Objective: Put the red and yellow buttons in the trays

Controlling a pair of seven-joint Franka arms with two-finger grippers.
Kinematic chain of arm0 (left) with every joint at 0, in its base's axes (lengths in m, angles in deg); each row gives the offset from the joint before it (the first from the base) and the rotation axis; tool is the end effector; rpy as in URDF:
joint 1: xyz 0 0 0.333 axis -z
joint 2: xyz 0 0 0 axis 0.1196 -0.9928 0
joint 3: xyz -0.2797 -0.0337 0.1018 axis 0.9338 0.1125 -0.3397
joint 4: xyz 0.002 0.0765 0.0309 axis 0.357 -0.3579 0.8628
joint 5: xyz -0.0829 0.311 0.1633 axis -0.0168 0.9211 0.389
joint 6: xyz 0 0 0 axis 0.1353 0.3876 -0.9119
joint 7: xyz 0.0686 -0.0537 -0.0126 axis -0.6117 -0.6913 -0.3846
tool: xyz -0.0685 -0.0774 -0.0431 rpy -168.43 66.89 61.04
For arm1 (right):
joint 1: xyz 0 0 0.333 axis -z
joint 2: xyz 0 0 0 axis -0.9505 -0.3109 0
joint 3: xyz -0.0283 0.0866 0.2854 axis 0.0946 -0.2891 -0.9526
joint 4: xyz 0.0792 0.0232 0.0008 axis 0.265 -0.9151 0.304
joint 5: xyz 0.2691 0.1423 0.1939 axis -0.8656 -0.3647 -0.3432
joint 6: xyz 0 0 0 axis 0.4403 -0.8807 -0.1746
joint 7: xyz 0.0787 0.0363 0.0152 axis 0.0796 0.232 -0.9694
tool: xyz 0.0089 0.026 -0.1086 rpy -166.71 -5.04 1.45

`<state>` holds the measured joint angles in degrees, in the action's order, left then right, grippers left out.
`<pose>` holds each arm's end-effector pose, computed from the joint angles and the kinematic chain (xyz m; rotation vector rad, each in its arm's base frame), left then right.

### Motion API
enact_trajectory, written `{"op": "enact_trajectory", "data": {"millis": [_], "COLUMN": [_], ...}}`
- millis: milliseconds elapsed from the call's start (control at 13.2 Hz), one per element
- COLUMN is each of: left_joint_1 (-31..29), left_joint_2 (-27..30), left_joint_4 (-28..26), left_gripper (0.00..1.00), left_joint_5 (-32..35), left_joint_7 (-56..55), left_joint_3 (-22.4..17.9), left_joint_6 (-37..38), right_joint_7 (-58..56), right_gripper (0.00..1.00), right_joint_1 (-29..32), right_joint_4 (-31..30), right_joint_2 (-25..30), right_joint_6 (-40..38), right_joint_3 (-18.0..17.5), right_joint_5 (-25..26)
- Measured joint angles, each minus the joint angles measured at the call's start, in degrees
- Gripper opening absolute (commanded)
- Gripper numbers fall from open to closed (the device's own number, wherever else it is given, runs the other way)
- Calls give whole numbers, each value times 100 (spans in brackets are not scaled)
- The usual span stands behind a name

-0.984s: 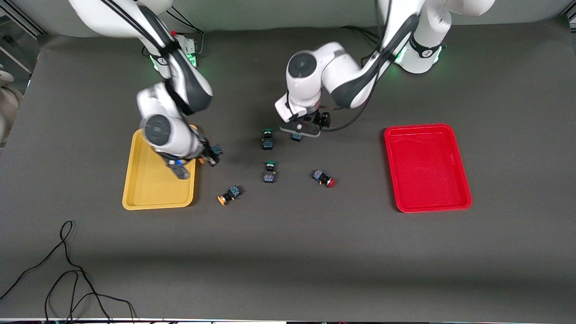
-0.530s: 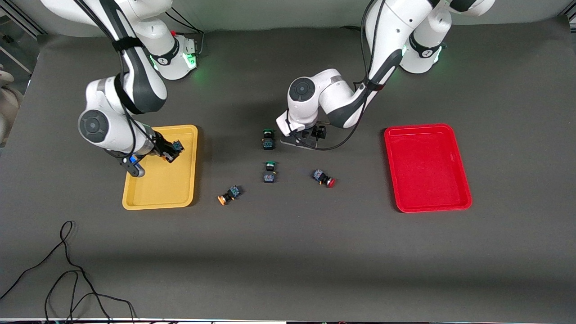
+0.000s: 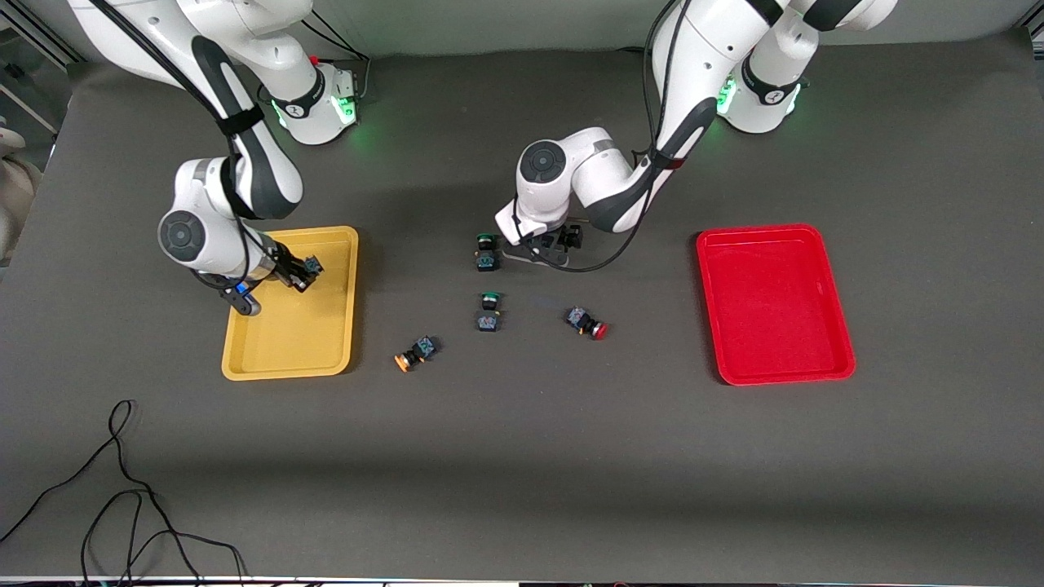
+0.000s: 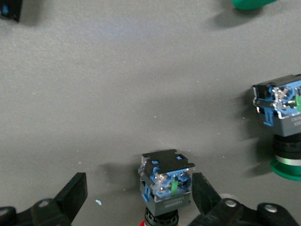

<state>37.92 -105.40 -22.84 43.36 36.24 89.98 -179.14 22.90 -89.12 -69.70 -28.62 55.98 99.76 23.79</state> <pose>0.3506 -0.4758 0.1939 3.0993 -0.3431 -0.1186 0.4402 0.0420 0.2194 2.7962 -1.1771 -0.3528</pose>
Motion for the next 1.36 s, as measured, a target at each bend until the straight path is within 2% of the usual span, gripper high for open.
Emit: {"op": "enact_trajectory", "data": {"millis": [76, 454, 530, 681, 757, 908, 984, 1135, 1286, 1362], "left_joint_1": [18, 26, 39, 110, 142, 172, 173, 173, 169, 163], "left_joint_2": [0, -1, -2, -3, -7, -23, -35, -63, -86, -89], "left_joint_4": [6, 11, 19, 46, 57, 61, 61, 68, 77, 95], "left_gripper": [100, 100, 100, 97, 91, 59, 42, 20, 12, 12], "left_joint_5": [0, 0, 0, 0, 0, 0, 0, 0, -4, -4], "left_joint_7": [-15, -28, -28, -35, -57, -131, -185, -360, -442, -472], "left_joint_3": [0, -1, -1, 0, 0, 0, -1, -8, -21, -32], "left_joint_6": [-2, -2, -2, -2, -2, -2, -2, -2, 3, 8], "right_joint_7": [-16, -78, -78, -38, 78, 502, 746, 1026, 1154, 1219], "right_gripper": [100, 100, 100, 100, 100, 100, 100, 100, 100, 100], "right_joint_1": [-12, -15, -19, -35, -35, -36, -41, -60, -98, -96], "right_joint_4": [-51, 70, 225, 946, 1520, 2576, 3000, 3587, 4035, 4166], "right_joint_2": [-44, 81, 185, 317, 303, 91, -113, -634, -1201, -1439], "right_joint_6": [97, 166, 71, -762, -1383, -2184, -2324, -2318, -2122, -1952], "right_joint_3": [0, 0, -6, -31, -76, -318, -502, -811, -962, -1052], "right_joint_5": [0, 0, 0, -5, -8, -14, -28, -345, -696, -735]}}
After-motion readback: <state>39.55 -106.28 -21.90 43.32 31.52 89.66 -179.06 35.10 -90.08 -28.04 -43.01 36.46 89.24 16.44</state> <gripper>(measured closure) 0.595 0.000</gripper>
